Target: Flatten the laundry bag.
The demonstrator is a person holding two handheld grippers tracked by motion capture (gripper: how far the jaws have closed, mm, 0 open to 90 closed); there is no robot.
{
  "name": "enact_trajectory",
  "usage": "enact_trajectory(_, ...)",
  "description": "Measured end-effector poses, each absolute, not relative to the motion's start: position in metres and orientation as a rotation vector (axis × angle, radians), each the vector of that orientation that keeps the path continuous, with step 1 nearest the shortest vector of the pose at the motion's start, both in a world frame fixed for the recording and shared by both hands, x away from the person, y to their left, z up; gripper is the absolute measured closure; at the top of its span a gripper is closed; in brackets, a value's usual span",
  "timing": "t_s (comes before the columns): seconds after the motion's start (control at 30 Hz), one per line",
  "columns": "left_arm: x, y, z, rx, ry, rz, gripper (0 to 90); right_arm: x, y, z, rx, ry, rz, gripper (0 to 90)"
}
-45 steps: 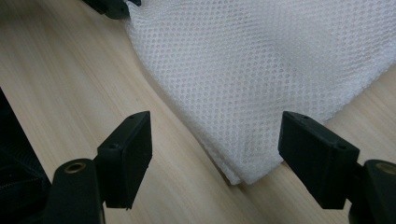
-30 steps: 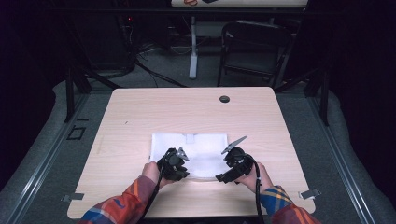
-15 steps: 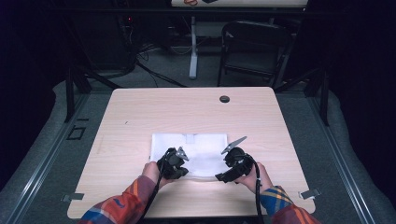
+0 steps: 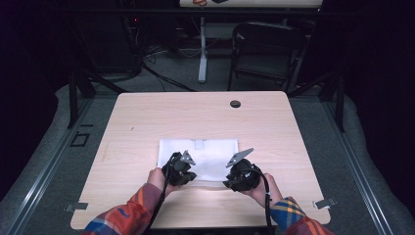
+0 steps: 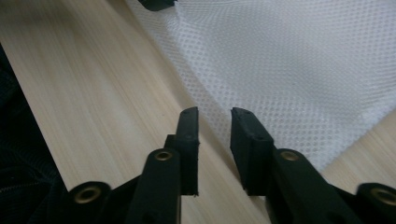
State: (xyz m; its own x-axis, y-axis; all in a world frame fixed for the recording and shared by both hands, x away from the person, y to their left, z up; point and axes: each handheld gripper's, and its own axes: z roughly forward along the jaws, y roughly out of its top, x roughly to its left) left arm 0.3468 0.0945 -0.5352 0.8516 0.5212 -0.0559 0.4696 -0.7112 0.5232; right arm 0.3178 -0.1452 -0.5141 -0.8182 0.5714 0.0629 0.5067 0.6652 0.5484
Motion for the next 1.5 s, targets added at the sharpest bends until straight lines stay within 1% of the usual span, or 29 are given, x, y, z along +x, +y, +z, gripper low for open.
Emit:
enact_trajectory(0.17,0.348,0.096,-0.534,2.471,0.729,0.141,88.9,0.314,-0.134,-0.522,0.845,2.798,0.808,86.6)
enact_trajectory(0.23,0.348,0.097,-0.533,2.462,0.735,0.146,88.9,0.312,-0.128,-0.527,0.824,2.790,0.794,88.9)
enact_trajectory(0.4,0.348,0.098,-0.531,2.443,0.739,0.148,88.9,0.314,-0.116,-0.538,0.794,2.781,0.752,90.0)
enact_trajectory(0.57,0.348,0.099,-0.530,2.431,0.746,0.147,88.9,0.318,-0.112,-0.541,0.783,2.745,0.755,90.0)
enact_trajectory(0.8,0.348,0.098,-0.530,2.447,0.731,0.147,88.9,0.324,-0.105,-0.550,0.790,2.720,0.743,90.0)
enact_trajectory(0.97,0.347,0.099,-0.529,2.449,0.725,0.156,88.9,0.328,-0.103,-0.554,0.792,2.722,0.725,90.0)
enact_trajectory(1.13,0.347,0.101,-0.528,2.409,0.745,0.165,89.0,0.331,-0.103,-0.560,0.797,2.714,0.685,90.0)
enact_trajectory(1.5,0.346,0.100,-0.528,2.435,0.746,0.152,89.1,0.332,-0.106,-0.560,0.801,2.732,0.703,90.0)
